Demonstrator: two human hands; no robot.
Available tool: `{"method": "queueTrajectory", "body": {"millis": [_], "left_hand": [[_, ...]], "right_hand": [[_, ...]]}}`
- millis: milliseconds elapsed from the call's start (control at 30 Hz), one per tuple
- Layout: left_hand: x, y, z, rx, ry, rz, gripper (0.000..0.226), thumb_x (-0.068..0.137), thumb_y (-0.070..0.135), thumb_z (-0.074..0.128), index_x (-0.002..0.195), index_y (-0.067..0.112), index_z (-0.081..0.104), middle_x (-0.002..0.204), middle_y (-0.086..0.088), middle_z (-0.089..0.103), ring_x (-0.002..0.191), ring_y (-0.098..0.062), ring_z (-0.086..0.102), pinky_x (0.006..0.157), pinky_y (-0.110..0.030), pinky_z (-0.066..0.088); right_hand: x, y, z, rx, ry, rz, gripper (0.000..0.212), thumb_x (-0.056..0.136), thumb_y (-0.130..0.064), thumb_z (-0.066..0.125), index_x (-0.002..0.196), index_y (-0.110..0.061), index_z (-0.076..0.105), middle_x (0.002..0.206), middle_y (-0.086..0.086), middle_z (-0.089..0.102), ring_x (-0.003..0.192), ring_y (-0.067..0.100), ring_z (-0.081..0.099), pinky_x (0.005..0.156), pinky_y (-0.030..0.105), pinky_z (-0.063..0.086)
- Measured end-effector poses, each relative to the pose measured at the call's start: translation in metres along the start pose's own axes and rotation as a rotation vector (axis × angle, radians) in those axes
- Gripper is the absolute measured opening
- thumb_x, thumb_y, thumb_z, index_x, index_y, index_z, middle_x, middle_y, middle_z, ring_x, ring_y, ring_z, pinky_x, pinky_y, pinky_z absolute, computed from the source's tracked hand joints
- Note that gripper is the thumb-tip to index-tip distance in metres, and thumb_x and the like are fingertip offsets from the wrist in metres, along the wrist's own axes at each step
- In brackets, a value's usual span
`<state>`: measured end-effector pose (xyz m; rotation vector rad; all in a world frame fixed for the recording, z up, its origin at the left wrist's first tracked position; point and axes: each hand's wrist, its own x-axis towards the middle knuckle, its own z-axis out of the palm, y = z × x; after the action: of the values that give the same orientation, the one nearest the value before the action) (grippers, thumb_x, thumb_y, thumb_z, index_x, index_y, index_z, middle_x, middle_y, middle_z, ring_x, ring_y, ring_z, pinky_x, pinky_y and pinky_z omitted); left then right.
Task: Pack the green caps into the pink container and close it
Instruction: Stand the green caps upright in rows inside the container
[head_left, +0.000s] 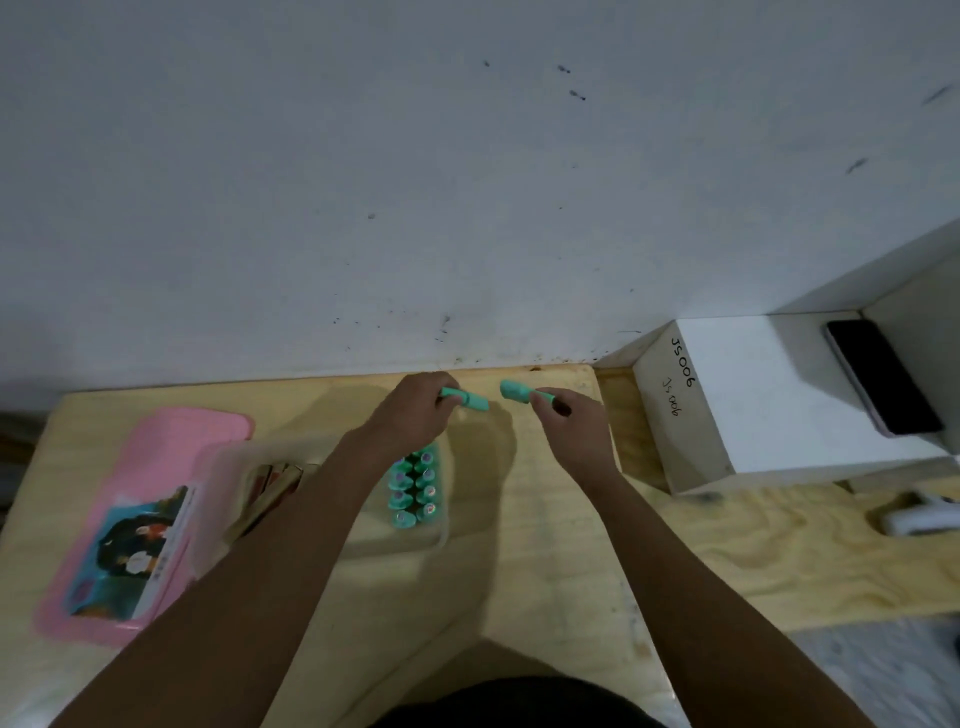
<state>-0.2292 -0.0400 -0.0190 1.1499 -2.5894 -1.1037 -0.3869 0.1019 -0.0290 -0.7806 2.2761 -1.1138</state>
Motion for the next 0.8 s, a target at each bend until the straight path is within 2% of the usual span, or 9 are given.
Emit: {"method": "queueTrajectory", "body": {"millis": [100,200,300,367,433,500,600,667,800], "left_hand": [[-0.024,0.002,-0.013,-0.048,0.039,0.021,0.02,0.093,0.027,0.056,0.1,0.012,0.066,0.064,0.009,0.05,0.056,-0.003,0.043,0.049,-0.013,0.027],[-0.048,-0.002,-0.025,-0.079,0.083,0.028,0.023,0.09,0.033,0.059,0.094,0.011,0.067,0.06,0.008,0.046,0.054,-0.005,0.042,0.05,-0.021,0.03],[-0.07,-0.008,-0.036,-0.162,0.143,-0.003,0.027,0.087,0.036,0.063,0.087,0.01,0.067,0.06,0.002,0.049,0.052,-0.01,0.041,0.05,-0.022,0.031],[-0.083,-0.013,-0.042,-0.216,0.203,-0.018,0.03,0.083,0.039,0.067,0.082,0.009,0.067,0.063,-0.003,0.055,0.055,-0.012,0.043,0.053,-0.024,0.035],[-0.095,-0.019,-0.046,-0.279,0.253,-0.038,0.027,0.08,0.039,0.071,0.078,0.012,0.068,0.067,-0.003,0.061,0.059,-0.01,0.048,0.056,-0.02,0.039],[-0.106,-0.025,-0.05,-0.335,0.272,-0.052,0.024,0.079,0.038,0.073,0.078,0.014,0.07,0.068,-0.001,0.064,0.061,-0.007,0.05,0.055,-0.011,0.038],[-0.121,-0.034,-0.051,-0.339,0.287,-0.056,0.022,0.078,0.036,0.074,0.081,0.014,0.071,0.071,0.003,0.064,0.064,-0.006,0.053,0.057,-0.009,0.04],[-0.128,-0.041,-0.049,-0.309,0.29,-0.045,0.024,0.077,0.038,0.074,0.082,0.015,0.071,0.075,0.005,0.064,0.068,-0.006,0.056,0.061,-0.014,0.042],[-0.14,-0.049,-0.044,-0.262,0.281,-0.036,0.025,0.075,0.045,0.073,0.079,0.02,0.07,0.074,0.01,0.063,0.068,-0.006,0.058,0.062,-0.021,0.044]], "right_hand": [[-0.02,-0.012,-0.002,0.065,0.016,-0.003,0.029,0.095,-0.033,0.06,0.114,-0.014,0.072,0.073,0.0,0.067,0.068,0.014,0.06,0.056,0.024,0.044],[-0.038,-0.023,-0.003,0.078,0.019,-0.059,0.029,0.095,-0.035,0.059,0.109,-0.013,0.072,0.072,0.002,0.066,0.076,0.024,0.066,0.058,0.029,0.047],[-0.052,-0.03,0.0,0.073,0.015,-0.093,0.031,0.094,-0.042,0.058,0.092,-0.014,0.072,0.079,0.015,0.068,0.08,0.032,0.065,0.063,0.044,0.053],[-0.06,-0.034,0.003,0.069,0.007,-0.097,0.038,0.094,-0.045,0.058,0.085,-0.01,0.071,0.08,0.017,0.068,0.08,0.034,0.065,0.065,0.045,0.054],[-0.068,-0.038,0.007,0.065,-0.013,-0.097,0.038,0.094,-0.044,0.058,0.085,-0.009,0.071,0.079,0.014,0.07,0.079,0.031,0.066,0.066,0.041,0.055],[-0.076,-0.041,0.012,0.055,-0.042,-0.11,0.031,0.094,-0.041,0.06,0.085,-0.013,0.07,0.077,0.006,0.07,0.075,0.026,0.066,0.062,0.028,0.052],[-0.089,-0.041,0.02,-0.043,-0.117,-0.198,0.023,0.092,-0.038,0.063,0.092,-0.017,0.072,0.074,-0.009,0.067,0.066,0.005,0.06,0.055,0.008,0.041],[-0.097,-0.036,0.027,-0.159,-0.189,-0.244,0.024,0.091,-0.042,0.064,0.098,-0.021,0.073,0.077,-0.013,0.067,0.068,-0.001,0.06,0.057,0.009,0.041],[-0.108,-0.031,0.045,-0.505,-0.292,-0.345,0.029,0.089,-0.053,0.06,0.099,-0.028,0.072,0.085,-0.013,0.067,0.075,0.005,0.06,0.064,0.026,0.049]]}}
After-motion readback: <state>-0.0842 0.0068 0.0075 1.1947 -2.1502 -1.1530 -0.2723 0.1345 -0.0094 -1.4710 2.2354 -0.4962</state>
